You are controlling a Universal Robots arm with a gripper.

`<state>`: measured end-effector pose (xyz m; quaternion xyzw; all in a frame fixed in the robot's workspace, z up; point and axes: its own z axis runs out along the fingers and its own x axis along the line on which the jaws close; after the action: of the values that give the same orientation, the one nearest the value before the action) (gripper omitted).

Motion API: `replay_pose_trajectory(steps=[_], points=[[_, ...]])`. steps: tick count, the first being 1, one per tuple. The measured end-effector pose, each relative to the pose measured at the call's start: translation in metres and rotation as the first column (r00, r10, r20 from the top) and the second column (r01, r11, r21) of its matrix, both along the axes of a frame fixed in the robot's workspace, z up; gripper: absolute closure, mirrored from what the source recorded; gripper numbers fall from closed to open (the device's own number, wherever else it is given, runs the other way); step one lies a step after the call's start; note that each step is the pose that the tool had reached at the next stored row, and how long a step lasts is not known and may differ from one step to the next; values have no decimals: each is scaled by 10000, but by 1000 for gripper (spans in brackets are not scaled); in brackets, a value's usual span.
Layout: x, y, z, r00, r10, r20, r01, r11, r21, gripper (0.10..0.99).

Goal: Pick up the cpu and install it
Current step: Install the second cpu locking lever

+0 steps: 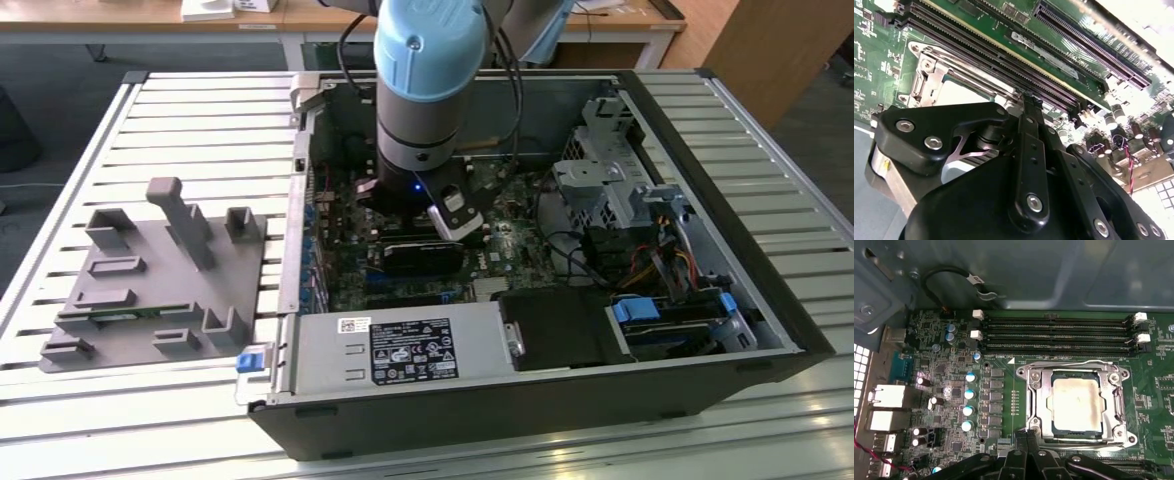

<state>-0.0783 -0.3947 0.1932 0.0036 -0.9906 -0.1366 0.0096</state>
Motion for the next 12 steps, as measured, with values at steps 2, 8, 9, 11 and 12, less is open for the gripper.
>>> replay_pose_trajectory(steps=[2, 8, 9, 11, 12], points=[[-5, 0, -11, 10000, 0, -1, 0, 10000, 72, 980], [-20, 2, -39, 10000, -4, -1, 4, 9997, 236, 980], [-23, 1, -39, 10000, -3, -2, 3, 9997, 243, 980], [-29, 1, -39, 10000, -2, -1, 2, 9996, 267, 980], [-31, 1, -40, 10000, -2, -1, 2, 9996, 275, 980]])
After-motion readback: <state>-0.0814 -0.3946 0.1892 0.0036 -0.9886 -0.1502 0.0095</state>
